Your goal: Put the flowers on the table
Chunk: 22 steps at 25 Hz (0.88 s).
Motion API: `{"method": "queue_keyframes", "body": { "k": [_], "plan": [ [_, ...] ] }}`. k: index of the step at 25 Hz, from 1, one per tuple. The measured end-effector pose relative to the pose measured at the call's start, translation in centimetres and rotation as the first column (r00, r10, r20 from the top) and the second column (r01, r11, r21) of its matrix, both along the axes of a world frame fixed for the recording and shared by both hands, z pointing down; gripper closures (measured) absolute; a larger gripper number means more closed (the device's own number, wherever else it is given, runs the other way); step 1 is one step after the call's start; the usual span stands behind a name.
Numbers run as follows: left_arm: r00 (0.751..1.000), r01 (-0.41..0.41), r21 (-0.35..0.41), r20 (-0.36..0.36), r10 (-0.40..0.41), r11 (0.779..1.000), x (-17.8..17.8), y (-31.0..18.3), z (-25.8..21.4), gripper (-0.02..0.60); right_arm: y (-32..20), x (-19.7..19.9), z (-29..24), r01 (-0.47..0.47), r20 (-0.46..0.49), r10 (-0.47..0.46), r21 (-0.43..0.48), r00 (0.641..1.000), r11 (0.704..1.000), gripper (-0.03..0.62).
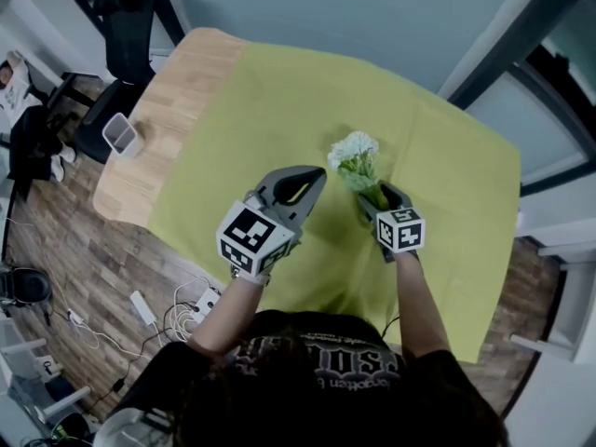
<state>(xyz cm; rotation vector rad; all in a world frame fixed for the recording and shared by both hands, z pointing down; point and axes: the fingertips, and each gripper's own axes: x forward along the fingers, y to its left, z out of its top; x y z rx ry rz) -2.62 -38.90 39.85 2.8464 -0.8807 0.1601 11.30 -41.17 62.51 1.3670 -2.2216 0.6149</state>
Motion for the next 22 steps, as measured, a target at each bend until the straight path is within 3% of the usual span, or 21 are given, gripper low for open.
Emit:
{"method": "queue_keyframes", "body": {
  "k": [3,6,16,22],
  "plan": [
    [1.000,0.001,-0.002,-0.005,-0.001,1.000,0.3,0.2,-0.1,0.583,0.8,0.4,-0.3,0.000,0.013,0.000,-0.006,1.000,1.000,0.313],
    [1.000,0.012,0.005,-0.004,-0.012,1.000,0.5,0.3,-0.6,0.583,1.2,1.2,-1.7,-0.050,0.108,0.049,0.007,0.993,0.999,0.313],
    [1.000,0.011,0.032,-0.012,-0.011,0.999,1.7,1.6,-1.6,0.583,3.4,1.5,-12.1,-0.091,0.195,0.048,0.217,0.980,0.972,0.324],
    [1.000,0.005,0.047,-0.009,-0.005,0.999,3.2,3.0,-2.0,0.583,5.6,2.0,-17.6,-0.102,0.171,0.043,0.352,0.984,0.930,0.520]
  ]
}}
